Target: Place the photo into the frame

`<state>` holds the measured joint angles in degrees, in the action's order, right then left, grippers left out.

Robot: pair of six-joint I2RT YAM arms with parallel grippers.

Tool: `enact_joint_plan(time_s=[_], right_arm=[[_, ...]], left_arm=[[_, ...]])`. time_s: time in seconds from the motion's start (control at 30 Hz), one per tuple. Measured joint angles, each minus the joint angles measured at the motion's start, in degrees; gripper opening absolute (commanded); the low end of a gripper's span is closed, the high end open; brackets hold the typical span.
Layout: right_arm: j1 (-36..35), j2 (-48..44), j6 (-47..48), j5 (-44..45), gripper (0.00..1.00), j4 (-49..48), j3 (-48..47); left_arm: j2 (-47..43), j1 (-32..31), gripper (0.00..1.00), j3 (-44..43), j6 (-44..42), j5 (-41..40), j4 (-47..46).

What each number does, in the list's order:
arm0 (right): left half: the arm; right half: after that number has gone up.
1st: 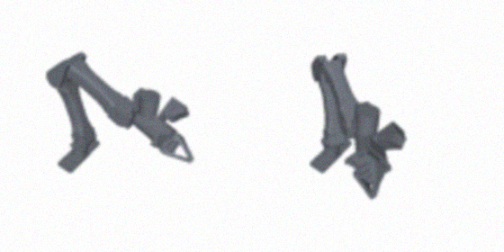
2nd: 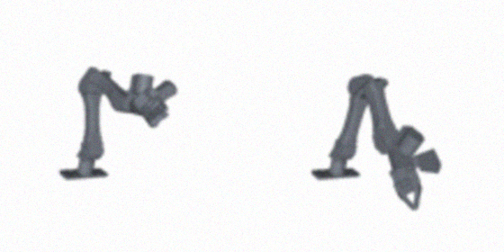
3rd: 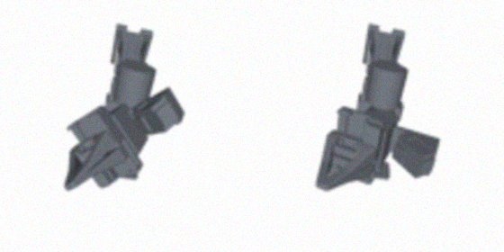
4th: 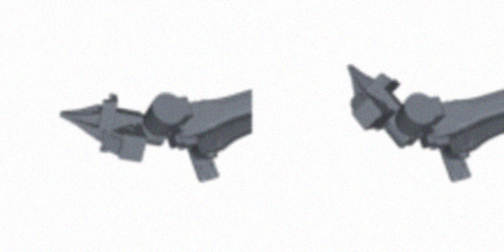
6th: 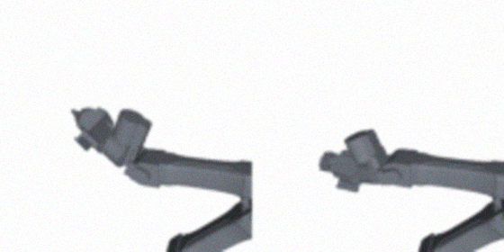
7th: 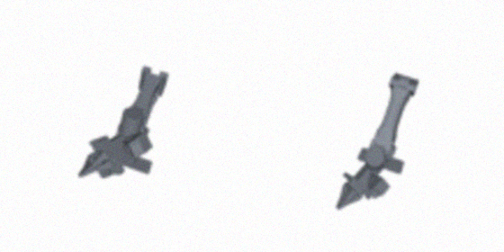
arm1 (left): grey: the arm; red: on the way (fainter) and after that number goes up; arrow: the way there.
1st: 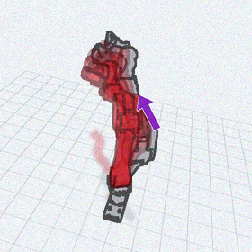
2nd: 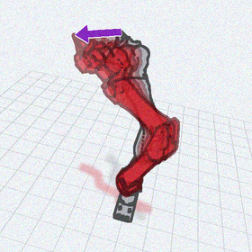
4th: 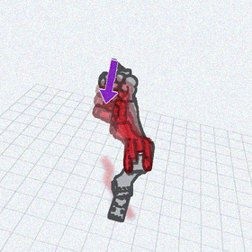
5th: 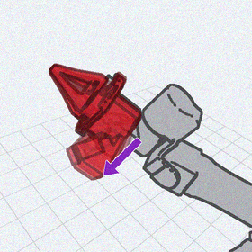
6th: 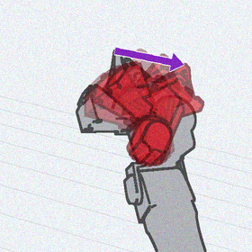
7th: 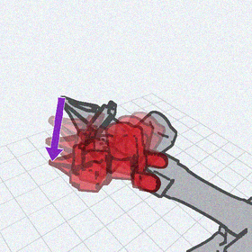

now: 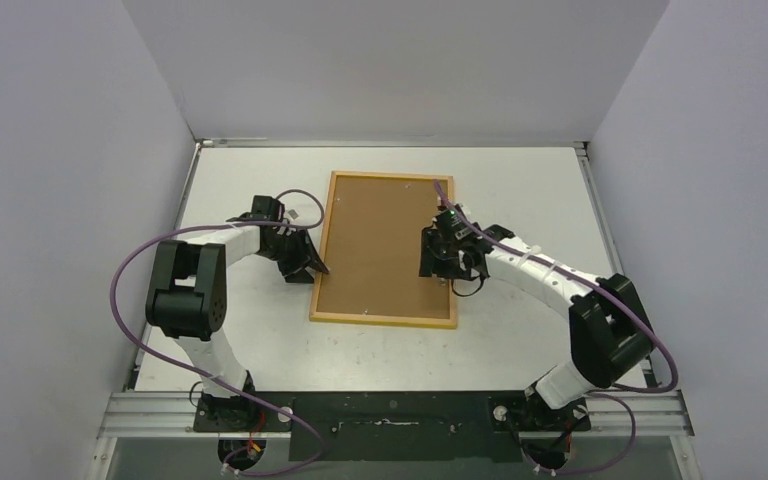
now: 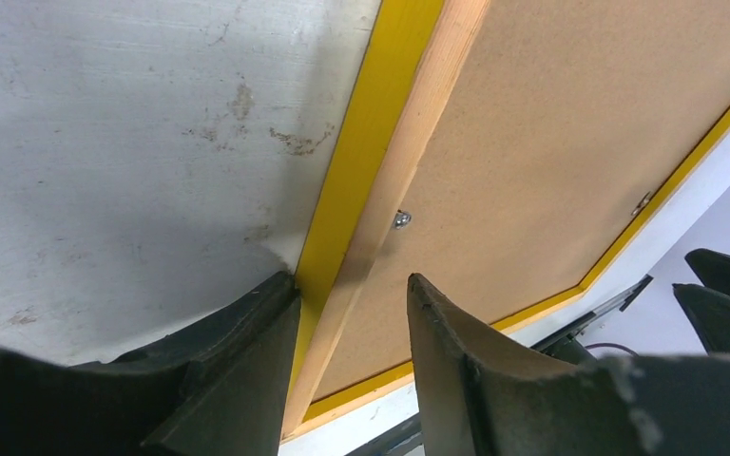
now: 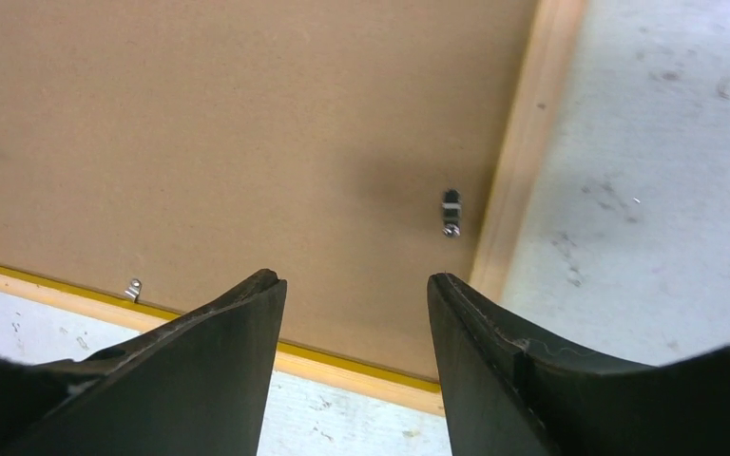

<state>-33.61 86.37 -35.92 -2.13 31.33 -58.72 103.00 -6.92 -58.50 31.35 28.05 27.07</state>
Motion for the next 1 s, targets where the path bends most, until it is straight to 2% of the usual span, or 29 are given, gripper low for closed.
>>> enact_joint_plan(time_s=[0.33, 1.0], right_arm=[[-1.38, 11.39, 1.01, -2.38, 0.49, -1.33, -3.82], [-1.4, 14.56, 1.01, 0.9, 0.49, -1.38, -5.77]], left_arm=[[0.0, -0.17, 0.3, -0.04, -0.04, -2.73, 1.14], [0.57, -0.24, 0.23, -0.7, -0.37, -2.73, 1.84]])
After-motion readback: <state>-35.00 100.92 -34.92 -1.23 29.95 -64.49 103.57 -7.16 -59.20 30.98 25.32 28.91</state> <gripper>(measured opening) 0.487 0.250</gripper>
